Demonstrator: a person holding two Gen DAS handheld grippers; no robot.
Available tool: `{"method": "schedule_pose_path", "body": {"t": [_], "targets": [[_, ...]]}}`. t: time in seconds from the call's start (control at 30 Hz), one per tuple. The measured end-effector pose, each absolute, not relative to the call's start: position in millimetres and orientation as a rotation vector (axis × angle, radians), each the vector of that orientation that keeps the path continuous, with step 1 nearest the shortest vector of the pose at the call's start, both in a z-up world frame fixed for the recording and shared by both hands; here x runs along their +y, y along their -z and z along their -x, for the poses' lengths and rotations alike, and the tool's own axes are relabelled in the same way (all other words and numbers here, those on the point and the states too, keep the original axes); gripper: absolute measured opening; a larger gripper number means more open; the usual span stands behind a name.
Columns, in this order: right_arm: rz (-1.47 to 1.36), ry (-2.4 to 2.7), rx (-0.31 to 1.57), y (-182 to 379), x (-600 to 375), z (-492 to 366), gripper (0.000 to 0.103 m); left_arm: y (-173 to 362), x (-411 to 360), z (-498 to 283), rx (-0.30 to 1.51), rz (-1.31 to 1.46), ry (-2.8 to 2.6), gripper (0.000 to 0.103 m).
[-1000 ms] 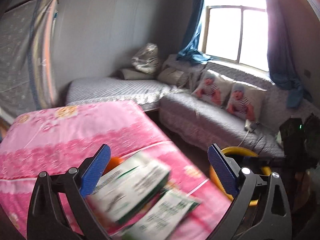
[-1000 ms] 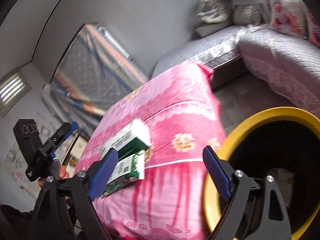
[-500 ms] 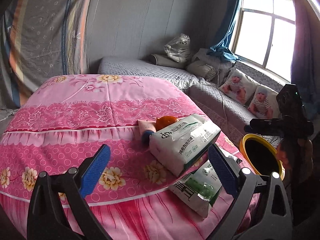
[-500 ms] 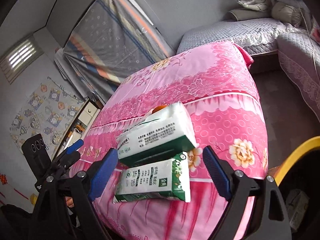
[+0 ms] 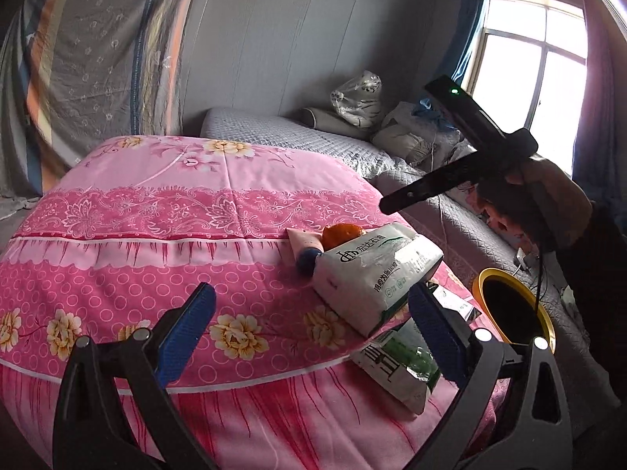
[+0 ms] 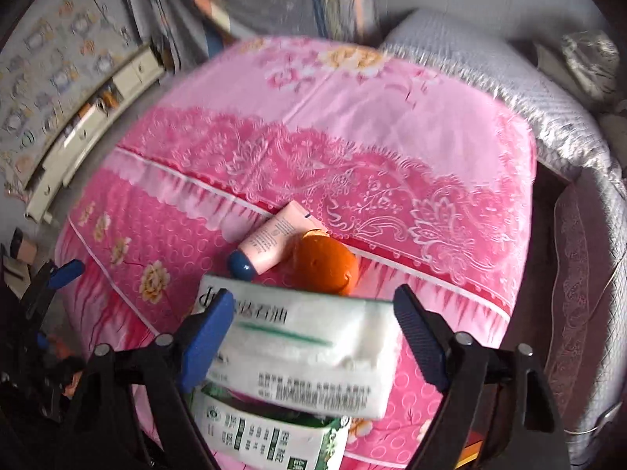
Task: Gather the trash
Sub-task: 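Grasp the orange on the bed with the right tool and lift it, then grasp the white tissue pack on the bed with the left tool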
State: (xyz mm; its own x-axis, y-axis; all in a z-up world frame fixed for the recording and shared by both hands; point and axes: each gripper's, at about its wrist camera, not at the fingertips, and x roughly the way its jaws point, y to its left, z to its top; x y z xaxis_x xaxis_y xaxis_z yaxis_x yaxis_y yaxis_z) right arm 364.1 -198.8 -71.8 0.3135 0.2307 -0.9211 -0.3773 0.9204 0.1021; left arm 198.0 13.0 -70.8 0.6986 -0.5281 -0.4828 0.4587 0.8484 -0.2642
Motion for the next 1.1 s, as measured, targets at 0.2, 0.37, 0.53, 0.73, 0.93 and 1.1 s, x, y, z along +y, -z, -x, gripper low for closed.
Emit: {"method": "schedule_pose_path", "body": {"t": [0.2,0.37,0.53,0.73,0.93,1.1], "targets": [[0.297,-0.367,1.402,108.7,-171.7,-406.2,0.070,72.2,27.7,-198.7,0.574,0.147,0.526,0.094],[0.280,-0.386,1.510,136.4,-169.6,-426.1,0.065,78.4,34.7,-203.9,0.587,0.159,0.519,0.094],[0.232,-0.381,1.551,158.2,-179.8,-438.0,0.049,81.8,35.5,-207.2,0.594,0.145,0.509,0.094],[0.167,-0.394,1.464,155.1,-189.0,-444.9,0.041,78.9,25.4,-212.4,0.591,0.093,0.509,0.094],[0.027,-0.446,1.267,110.7,-215.1,-446.1,0.041,73.8,3.8,-225.3,0.612,0.034,0.575,0.094],[-0.124,-0.501,1.117,70.6,-244.7,-413.8,0.041,71.3,-22.9,-240.5,0.632,-0.034,0.699,0.094]]}}
